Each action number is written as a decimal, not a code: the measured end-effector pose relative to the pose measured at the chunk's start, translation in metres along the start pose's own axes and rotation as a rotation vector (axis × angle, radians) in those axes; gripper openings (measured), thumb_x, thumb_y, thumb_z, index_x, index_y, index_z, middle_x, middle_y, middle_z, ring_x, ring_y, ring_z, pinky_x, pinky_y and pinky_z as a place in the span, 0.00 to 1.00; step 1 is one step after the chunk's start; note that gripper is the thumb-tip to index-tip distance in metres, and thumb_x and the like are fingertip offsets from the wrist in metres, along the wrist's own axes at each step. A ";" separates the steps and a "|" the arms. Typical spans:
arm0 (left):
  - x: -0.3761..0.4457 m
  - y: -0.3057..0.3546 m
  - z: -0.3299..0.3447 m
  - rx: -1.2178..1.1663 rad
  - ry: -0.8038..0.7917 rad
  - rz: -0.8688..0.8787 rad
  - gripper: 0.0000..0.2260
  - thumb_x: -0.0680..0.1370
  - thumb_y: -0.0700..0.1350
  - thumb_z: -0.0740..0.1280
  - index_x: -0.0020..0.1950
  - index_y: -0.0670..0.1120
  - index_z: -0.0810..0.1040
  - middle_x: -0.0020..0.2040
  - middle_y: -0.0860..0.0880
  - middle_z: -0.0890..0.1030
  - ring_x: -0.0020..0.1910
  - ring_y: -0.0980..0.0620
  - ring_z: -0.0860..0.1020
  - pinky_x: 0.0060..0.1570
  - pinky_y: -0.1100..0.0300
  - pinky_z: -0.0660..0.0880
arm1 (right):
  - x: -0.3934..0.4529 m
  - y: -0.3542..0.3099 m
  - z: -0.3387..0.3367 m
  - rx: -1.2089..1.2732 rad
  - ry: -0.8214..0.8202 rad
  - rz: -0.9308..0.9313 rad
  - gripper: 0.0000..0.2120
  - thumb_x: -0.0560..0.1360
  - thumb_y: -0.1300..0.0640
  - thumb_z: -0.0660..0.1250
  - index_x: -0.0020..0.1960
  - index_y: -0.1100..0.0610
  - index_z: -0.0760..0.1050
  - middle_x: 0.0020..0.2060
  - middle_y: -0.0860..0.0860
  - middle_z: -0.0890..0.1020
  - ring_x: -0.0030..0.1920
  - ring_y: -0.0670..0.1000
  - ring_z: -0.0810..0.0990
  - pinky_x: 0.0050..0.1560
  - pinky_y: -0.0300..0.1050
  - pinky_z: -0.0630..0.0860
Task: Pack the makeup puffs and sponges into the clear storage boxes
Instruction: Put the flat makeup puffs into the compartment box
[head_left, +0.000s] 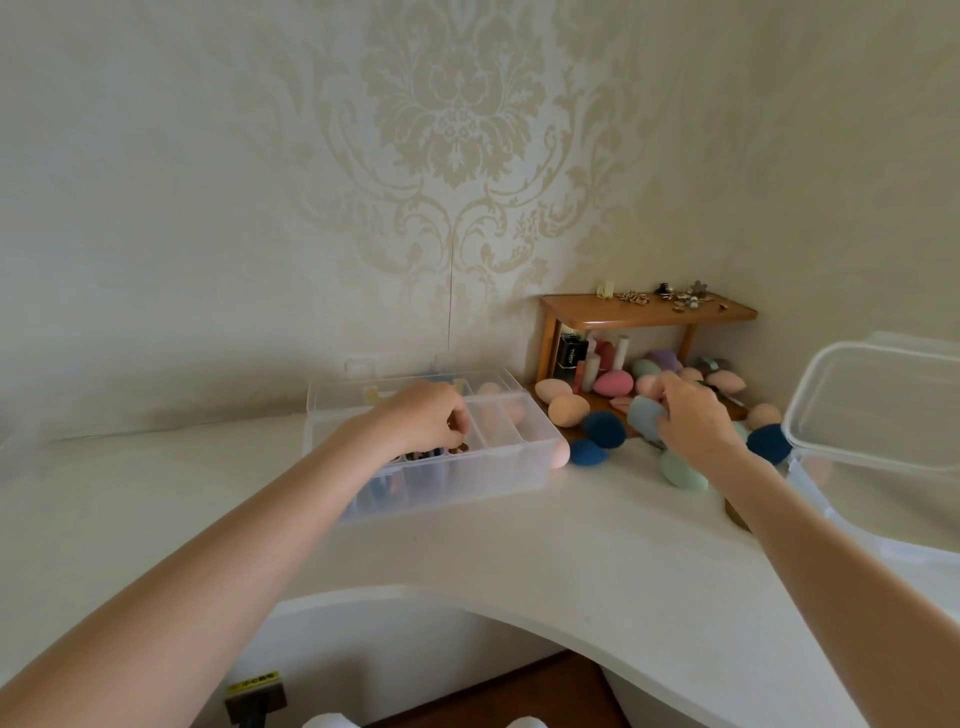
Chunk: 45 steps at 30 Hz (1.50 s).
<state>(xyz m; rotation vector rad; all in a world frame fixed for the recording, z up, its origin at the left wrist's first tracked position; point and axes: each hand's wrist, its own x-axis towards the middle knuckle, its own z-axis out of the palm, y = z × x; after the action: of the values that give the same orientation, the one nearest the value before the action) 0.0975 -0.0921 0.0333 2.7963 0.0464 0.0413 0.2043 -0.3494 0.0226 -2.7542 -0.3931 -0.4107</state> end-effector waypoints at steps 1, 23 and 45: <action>0.001 0.000 0.000 -0.005 0.001 -0.001 0.10 0.76 0.40 0.65 0.56 0.43 0.80 0.56 0.49 0.81 0.54 0.51 0.79 0.46 0.65 0.70 | -0.001 -0.004 -0.005 0.042 0.065 -0.016 0.12 0.76 0.66 0.62 0.58 0.62 0.70 0.55 0.60 0.77 0.52 0.58 0.77 0.50 0.50 0.75; -0.005 -0.001 -0.005 -0.017 0.021 0.002 0.14 0.75 0.39 0.66 0.60 0.43 0.73 0.55 0.48 0.77 0.45 0.52 0.73 0.25 0.73 0.66 | -0.027 -0.138 0.021 0.184 -0.237 -0.398 0.14 0.80 0.52 0.58 0.61 0.51 0.78 0.52 0.51 0.78 0.53 0.52 0.78 0.35 0.27 0.66; 0.026 0.005 -0.022 0.152 -0.279 -0.027 0.10 0.72 0.45 0.72 0.49 0.46 0.74 0.38 0.55 0.71 0.43 0.52 0.73 0.33 0.66 0.65 | 0.079 -0.004 0.037 -0.346 -0.140 -0.018 0.11 0.76 0.57 0.65 0.55 0.61 0.75 0.49 0.57 0.80 0.50 0.57 0.80 0.43 0.47 0.75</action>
<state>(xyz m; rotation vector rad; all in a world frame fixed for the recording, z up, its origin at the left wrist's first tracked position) 0.1228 -0.0886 0.0560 2.9230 0.0202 -0.3730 0.2846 -0.3155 0.0159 -3.1305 -0.4153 -0.3153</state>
